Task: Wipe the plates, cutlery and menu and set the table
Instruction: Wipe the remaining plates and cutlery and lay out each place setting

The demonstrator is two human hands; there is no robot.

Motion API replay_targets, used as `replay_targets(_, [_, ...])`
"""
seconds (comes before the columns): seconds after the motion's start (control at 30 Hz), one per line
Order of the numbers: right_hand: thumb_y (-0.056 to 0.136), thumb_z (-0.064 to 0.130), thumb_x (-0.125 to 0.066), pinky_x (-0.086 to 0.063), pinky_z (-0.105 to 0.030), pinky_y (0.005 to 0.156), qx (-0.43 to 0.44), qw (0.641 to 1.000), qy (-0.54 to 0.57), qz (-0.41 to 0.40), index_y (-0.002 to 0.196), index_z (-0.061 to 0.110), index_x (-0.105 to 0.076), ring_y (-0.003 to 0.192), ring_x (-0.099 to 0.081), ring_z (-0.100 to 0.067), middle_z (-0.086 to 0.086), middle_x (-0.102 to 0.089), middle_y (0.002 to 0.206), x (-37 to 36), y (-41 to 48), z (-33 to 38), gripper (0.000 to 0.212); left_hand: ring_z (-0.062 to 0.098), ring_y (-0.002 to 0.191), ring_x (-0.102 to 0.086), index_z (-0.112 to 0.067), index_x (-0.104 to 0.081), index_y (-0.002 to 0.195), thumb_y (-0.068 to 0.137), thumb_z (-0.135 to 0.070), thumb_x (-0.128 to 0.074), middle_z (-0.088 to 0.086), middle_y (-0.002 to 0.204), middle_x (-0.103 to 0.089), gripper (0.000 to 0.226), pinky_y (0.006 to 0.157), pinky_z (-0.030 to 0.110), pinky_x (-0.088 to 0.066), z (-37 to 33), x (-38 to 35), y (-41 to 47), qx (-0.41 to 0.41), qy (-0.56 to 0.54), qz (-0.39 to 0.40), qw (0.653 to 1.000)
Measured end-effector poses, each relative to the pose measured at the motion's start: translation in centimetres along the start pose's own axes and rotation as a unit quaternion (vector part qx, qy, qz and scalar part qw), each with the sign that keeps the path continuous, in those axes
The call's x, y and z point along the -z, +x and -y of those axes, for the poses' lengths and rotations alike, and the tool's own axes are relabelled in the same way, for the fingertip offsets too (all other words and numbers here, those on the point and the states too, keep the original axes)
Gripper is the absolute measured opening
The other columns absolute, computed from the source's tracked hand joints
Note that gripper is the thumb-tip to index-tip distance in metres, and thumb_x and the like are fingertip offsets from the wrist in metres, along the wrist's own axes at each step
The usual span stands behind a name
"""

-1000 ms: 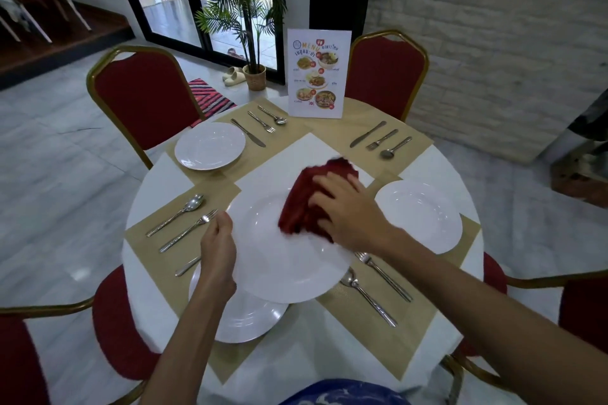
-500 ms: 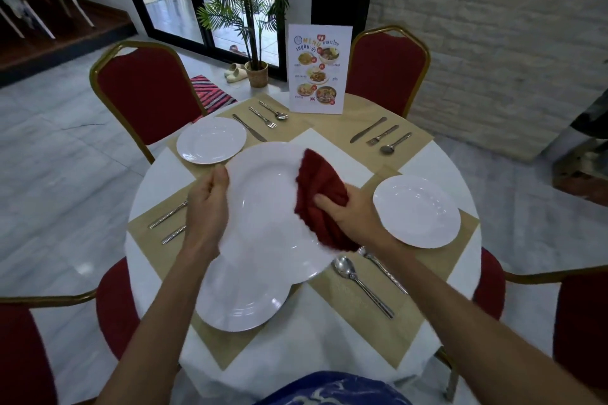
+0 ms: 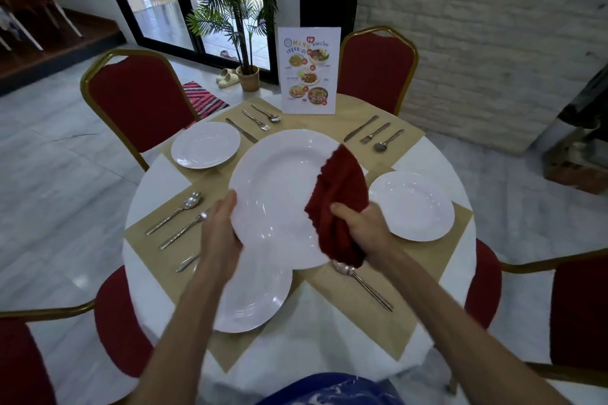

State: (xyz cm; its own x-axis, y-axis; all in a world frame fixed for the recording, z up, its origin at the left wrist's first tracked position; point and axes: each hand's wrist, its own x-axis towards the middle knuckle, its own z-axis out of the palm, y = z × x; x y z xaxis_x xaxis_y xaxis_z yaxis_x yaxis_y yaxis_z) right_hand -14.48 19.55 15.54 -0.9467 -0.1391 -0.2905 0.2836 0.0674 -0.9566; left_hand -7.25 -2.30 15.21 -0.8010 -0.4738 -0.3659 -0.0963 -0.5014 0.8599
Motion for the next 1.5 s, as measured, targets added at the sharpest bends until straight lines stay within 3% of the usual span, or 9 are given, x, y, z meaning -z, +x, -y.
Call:
replay_targets(0.13, [0.085,0.004,-0.077,-0.06,-0.031,0.074,0.074,0.94,-0.255,0.216,0.096,0.011,-0.073,0.077,-0.072,-0.014,0.0,-0.077,0.086,2.4,1.2,4.9,0.013,0.023,0.109,-0.067,-0.022,-0.074,0.11,0.097,-0.041,-0.059,0.006,0.114,-0.073,0.028,0.097,0.04,-0.051,-5.3,-1.4,-0.3,-0.048,0.244,0.17,0.954])
replay_targets(0.27, [0.077,0.007,-0.084,-0.056,-0.02,0.067,0.114,0.923,-0.285,0.233,0.093,0.023,-0.075,0.074,-0.073,-0.006,0.011,-0.077,0.08,1.9,1.5,7.1,0.024,-0.004,0.078,-0.067,-0.03,-0.073,0.09,0.104,-0.04,-0.045,-0.022,0.082,-0.074,0.033,0.071,0.012,-0.05,-5.7,-4.5,-2.9,-0.109,0.423,0.242,0.867])
replay_targets(0.47, [0.077,0.016,-0.088,-0.061,-0.032,0.075,0.061,0.998,-0.007,0.013,0.096,0.015,-0.077,0.084,-0.076,-0.022,-0.003,-0.08,0.089,2.7,0.1,2.0,0.022,-0.001,0.06,-0.054,-0.023,-0.06,0.075,0.106,-0.04,-0.041,-0.017,0.063,-0.059,0.04,0.058,0.02,-0.048,-5.3,-4.5,-2.5,-0.228,0.32,0.121,0.912])
replay_targets(0.57, [0.077,0.03,-0.087,-0.062,-0.045,0.085,-0.067,0.972,0.191,-0.117,0.101,0.015,-0.076,0.09,-0.076,-0.028,-0.004,-0.08,0.093,-0.9,-2.5,-2.3,0.031,0.007,0.092,-0.068,-0.033,-0.069,0.09,0.104,-0.048,-0.042,-0.014,0.092,-0.072,0.034,0.088,0.033,-0.058,-3.1,-6.1,-2.8,-0.197,0.168,-0.02,0.966])
replay_targets(0.7, [0.073,0.03,-0.083,-0.059,-0.064,0.075,-0.209,0.915,0.33,-0.104,0.104,0.012,-0.073,0.086,-0.074,-0.037,-0.014,-0.077,0.095,-4.4,-4.5,-3.9,0.038,0.017,0.123,-0.059,-0.037,-0.065,0.115,0.096,-0.063,-0.036,-0.01,0.126,-0.066,0.043,0.11,0.043,-0.045,2.9,-7.4,-5.6,-0.122,0.02,-0.155,0.98])
replay_targets(0.87, [0.082,0.004,-0.073,-0.061,-0.05,0.065,-0.175,0.965,0.189,-0.044,0.107,0.0,-0.072,0.073,-0.07,-0.034,-0.023,-0.075,0.092,0.2,-3.6,-2.8,0.026,0.022,0.113,-0.066,-0.033,-0.067,0.117,0.102,-0.059,-0.033,-0.005,0.115,-0.074,0.045,0.1,0.045,-0.052,3.5,-3.9,-5.9,0.024,-0.058,-0.086,0.994])
replay_targets(1.1, [0.084,0.0,-0.071,-0.06,-0.036,0.066,-0.133,0.977,-0.065,0.151,0.11,-0.001,-0.071,0.07,-0.073,-0.027,-0.017,-0.076,0.086,7.8,-1.5,0.5,0.026,0.017,0.095,-0.074,-0.008,-0.067,0.107,0.104,-0.052,-0.039,-0.001,0.102,-0.077,0.053,0.081,0.034,-0.057,-1.3,-2.6,-5.9,0.091,0.131,0.168,0.973])
replay_targets(1.27, [0.079,0.004,-0.078,-0.061,-0.043,0.084,-0.074,0.936,-0.24,0.248,0.106,0.002,-0.073,0.087,-0.075,-0.033,-0.018,-0.078,0.097,9.8,-0.7,2.2,0.027,0.027,0.121,-0.064,-0.022,-0.063,0.134,0.095,-0.066,-0.043,0.008,0.129,-0.068,0.062,0.105,0.044,-0.047,0.6,-4.0,-6.3,0.127,0.209,0.209,0.947])
replay_targets(1.5, [0.066,0.042,-0.093,-0.057,-0.031,0.074,0.039,0.98,-0.196,0.026,0.103,0.019,-0.061,0.083,-0.071,-0.014,0.003,-0.074,0.091,9.7,-2.3,-1.4,0.054,0.012,0.089,-0.071,-0.023,-0.073,0.095,0.101,-0.046,-0.052,-0.005,0.093,-0.076,0.032,0.084,0.033,-0.058,3.6,-6.1,-7.6,-0.01,0.278,0.065,0.958])
